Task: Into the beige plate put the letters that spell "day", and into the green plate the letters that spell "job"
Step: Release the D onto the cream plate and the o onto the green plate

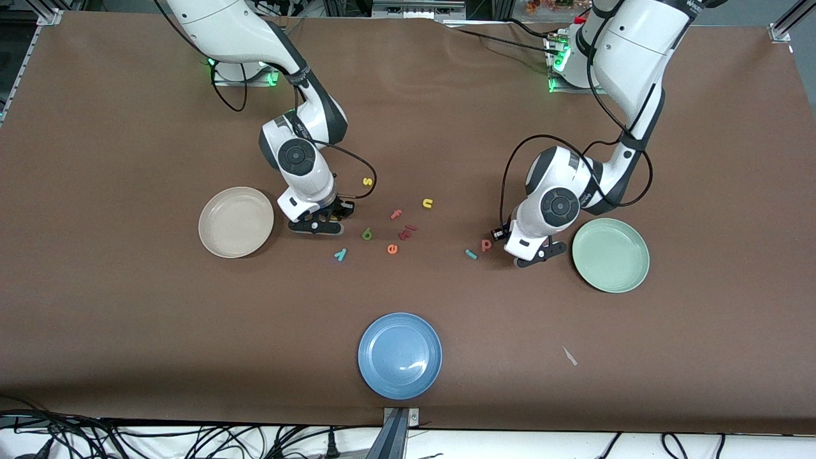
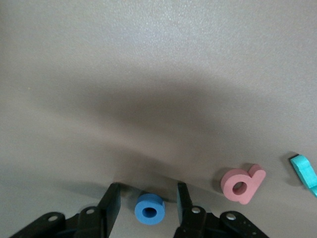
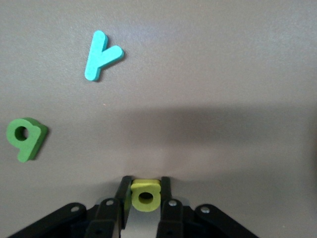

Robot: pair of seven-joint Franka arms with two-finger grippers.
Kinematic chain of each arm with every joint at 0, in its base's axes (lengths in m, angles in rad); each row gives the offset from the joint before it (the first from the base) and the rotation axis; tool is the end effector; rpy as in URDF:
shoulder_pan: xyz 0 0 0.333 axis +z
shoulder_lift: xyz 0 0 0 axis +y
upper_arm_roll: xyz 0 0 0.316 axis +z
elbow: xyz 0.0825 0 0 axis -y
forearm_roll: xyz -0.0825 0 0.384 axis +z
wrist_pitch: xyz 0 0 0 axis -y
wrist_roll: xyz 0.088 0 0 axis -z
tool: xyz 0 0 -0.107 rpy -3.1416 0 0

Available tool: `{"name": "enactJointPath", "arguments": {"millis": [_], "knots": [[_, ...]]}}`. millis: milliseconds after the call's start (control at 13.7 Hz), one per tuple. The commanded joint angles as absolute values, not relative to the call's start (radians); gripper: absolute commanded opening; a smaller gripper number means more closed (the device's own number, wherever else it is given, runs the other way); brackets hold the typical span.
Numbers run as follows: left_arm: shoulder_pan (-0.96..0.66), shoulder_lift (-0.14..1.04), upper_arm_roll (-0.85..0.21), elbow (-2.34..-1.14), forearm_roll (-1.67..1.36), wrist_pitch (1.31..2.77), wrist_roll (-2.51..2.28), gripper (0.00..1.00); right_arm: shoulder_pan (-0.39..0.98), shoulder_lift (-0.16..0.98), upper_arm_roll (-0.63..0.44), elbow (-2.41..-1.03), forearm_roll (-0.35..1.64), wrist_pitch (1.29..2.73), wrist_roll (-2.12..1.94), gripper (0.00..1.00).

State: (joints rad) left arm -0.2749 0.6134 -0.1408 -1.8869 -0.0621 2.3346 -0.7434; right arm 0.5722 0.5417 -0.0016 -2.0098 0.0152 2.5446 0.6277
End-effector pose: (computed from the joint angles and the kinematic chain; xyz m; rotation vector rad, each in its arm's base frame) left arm 0.5634 -0.2473 0.1690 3.0502 0.6075 -0.3165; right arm 0.5076 0.3256 0.1805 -3.1372 0.1090 0.0157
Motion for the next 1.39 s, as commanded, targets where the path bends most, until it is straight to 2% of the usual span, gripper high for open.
{"name": "enactJointPath", "arguments": {"millis": [0,73,146,366,512,659,805,951,1024,1098,1317], "knots": [[-0.287,0.604,-0.149,-1.919,-0.106,2.330,-0.755,0.53,0.578,0.468,-0.052,-1.997,0.011,2.441,0.592,0.09],[-0.287,0.604,-0.150,-1.925,-0.106,2.330,-0.758,0.52,0.578,0.447,-0.084,-1.984,0.011,2.378,0.542,0.10],[-0.285,0.604,-0.150,-1.925,-0.106,2.330,-0.762,0.47,0.577,0.428,-0.118,-1.980,0.014,2.328,0.482,0.10],[-0.287,0.604,-0.153,-1.931,-0.106,2.329,-0.781,0.26,0.575,0.403,-0.247,-1.985,0.021,2.244,0.263,0.11],[-0.284,0.603,-0.153,-1.927,-0.106,2.329,-0.775,0.13,0.568,0.419,-0.296,-2.008,0.025,2.249,0.180,0.11],[-0.270,0.575,-0.150,-1.916,-0.097,2.326,-0.762,0.04,0.514,0.445,-0.301,-2.019,0.026,2.263,0.128,0.11],[-0.212,0.502,-0.149,-1.916,-0.087,2.278,-0.697,0.04,0.506,0.468,-0.301,-2.020,0.066,2.266,0.107,0.12],[-0.123,0.433,-0.149,-1.916,-0.087,2.160,-0.553,0.04,0.506,0.480,-0.301,-2.025,0.119,2.270,0.107,0.29],[-0.074,0.417,-0.149,-1.914,-0.086,2.113,-0.479,0.04,0.505,0.480,-0.301,-2.025,0.138,2.270,0.107,0.68],[-0.027,0.410,-0.146,-1.914,-0.086,2.093,-0.401,0.04,0.505,0.480,-0.301,-2.022,0.143,2.267,0.109,1.00],[0.134,0.425,-0.143,-1.914,0.025,2.094,-0.198,0.08,0.512,0.471,-0.292,-1.988,0.144,2.244,0.126,1.00]]}}
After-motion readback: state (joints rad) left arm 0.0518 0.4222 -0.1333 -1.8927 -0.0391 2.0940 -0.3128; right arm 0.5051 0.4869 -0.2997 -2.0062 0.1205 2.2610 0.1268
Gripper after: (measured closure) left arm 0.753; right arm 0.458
